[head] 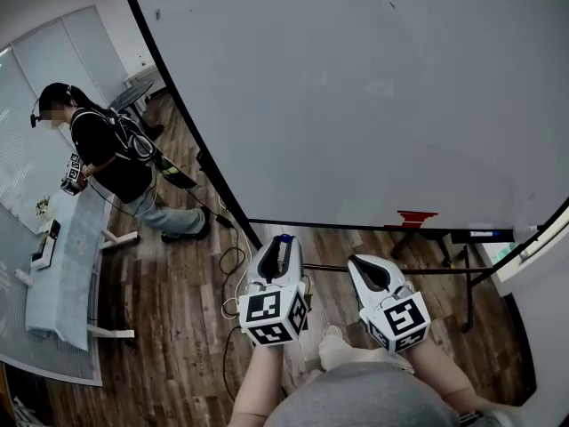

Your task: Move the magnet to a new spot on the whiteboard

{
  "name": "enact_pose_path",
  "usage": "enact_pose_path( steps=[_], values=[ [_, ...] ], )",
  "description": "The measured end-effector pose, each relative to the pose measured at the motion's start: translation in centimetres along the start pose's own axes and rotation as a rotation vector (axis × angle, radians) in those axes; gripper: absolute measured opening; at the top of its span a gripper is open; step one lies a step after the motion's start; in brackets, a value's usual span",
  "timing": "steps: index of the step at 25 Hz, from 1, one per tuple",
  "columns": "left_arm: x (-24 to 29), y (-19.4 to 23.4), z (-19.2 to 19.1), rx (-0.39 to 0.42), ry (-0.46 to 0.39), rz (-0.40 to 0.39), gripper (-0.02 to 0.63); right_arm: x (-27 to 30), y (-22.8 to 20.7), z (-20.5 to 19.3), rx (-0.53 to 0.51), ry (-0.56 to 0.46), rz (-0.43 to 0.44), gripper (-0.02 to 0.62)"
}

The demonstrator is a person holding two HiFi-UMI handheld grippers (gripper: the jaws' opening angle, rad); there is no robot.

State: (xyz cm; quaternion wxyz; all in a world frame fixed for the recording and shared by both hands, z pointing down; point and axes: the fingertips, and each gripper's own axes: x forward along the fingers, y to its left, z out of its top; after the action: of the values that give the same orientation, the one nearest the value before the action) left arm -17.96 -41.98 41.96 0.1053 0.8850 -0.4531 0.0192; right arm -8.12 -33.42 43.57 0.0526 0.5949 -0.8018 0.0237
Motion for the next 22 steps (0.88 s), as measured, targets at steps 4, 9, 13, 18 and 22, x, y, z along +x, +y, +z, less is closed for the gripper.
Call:
enact_pose_path(
  steps=[4, 9, 13, 18, 22],
  values=[
    [-2.6, -1.2, -0.6, 0.0, 0.007, -0.004, 0.129, -2.5, 1.3, -0.1, -0.002, -0.003, -0.003, 0.0],
    [-4.9, -2.8, -1.1, 0.001, 0.004, -0.009, 0.129, -5.3, 1.8, 0.0, -0.006, -0.012, -0.016, 0.0],
    [-6.5, -4.2, -1.3, 0.002, -0.003, -0.015, 0.129, -7.5, 2.2, 0.2, -0.018, -0.019, -0.026, 0.0],
    [-7.8, -6.7, -1.3, 0.002, -0.011, -0.035, 0.129, -10.2, 1.8, 0.3, -0.02, -0.022, -0.045, 0.0],
    [-8.3, -9.1, -1.4, 0.006, -0.005, -0.068, 0.129, -12.6, 1.2, 0.2, -0.021, -0.015, -0.077, 0.0]
  ],
)
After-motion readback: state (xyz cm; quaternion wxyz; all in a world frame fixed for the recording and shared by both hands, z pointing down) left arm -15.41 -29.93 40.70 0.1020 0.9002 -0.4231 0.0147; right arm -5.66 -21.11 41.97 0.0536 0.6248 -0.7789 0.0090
